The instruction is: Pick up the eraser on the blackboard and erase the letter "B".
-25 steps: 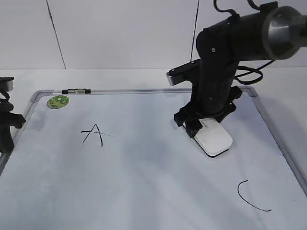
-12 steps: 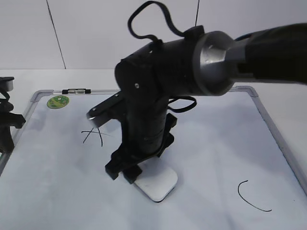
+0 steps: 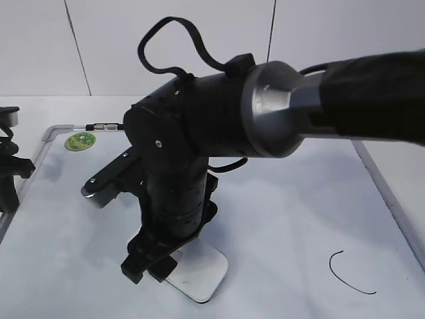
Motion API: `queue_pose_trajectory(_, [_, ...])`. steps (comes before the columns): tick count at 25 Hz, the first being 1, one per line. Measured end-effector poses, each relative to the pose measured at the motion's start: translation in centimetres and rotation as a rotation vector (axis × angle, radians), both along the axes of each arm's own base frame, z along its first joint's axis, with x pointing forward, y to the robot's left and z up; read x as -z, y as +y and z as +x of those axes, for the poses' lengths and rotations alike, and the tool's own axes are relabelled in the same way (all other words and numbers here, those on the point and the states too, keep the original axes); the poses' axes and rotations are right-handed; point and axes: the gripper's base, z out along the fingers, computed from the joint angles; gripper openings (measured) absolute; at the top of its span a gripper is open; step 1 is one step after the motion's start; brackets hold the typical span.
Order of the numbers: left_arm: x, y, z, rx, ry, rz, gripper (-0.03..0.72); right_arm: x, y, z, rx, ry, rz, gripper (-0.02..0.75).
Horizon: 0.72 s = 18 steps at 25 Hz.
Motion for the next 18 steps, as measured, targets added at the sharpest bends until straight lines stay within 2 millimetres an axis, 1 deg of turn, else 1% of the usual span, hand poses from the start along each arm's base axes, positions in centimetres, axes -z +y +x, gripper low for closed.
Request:
queue_pose_trajectory(6, [0.0, 0.0, 0.0, -0.004, 0.0, -0.005, 0.049, 0.0, 0.0, 0.2, -0.022, -0.045, -0.018, 0.52])
queue_pose_trajectory(10, [0.0, -0.1, 0.0, -0.005, 0.0, -0.007, 0.049, 0.0, -0.4, 0.9, 0.011, -0.045, 0.001, 0.52])
queue_pose_trajectory(13, [0.0, -0.1, 0.0, -0.005, 0.0, -0.008, 0.049, -0.1, -1.4, 2.7, 0.083, -0.056, 0.048, 0.52])
queue_pose_trajectory(16, [0.0, -0.1, 0.0, -0.007, 0.0, -0.011, 0.049, -0.1, -3.2, 5.0, 0.16, -0.076, 0.078, 0.52])
queue_pose_trajectory(18, [0.0, -0.1, 0.0, -0.007, 0.0, -0.012, 0.049, 0.0, -4.9, 6.8, 0.22, -0.09, 0.09, 0.52])
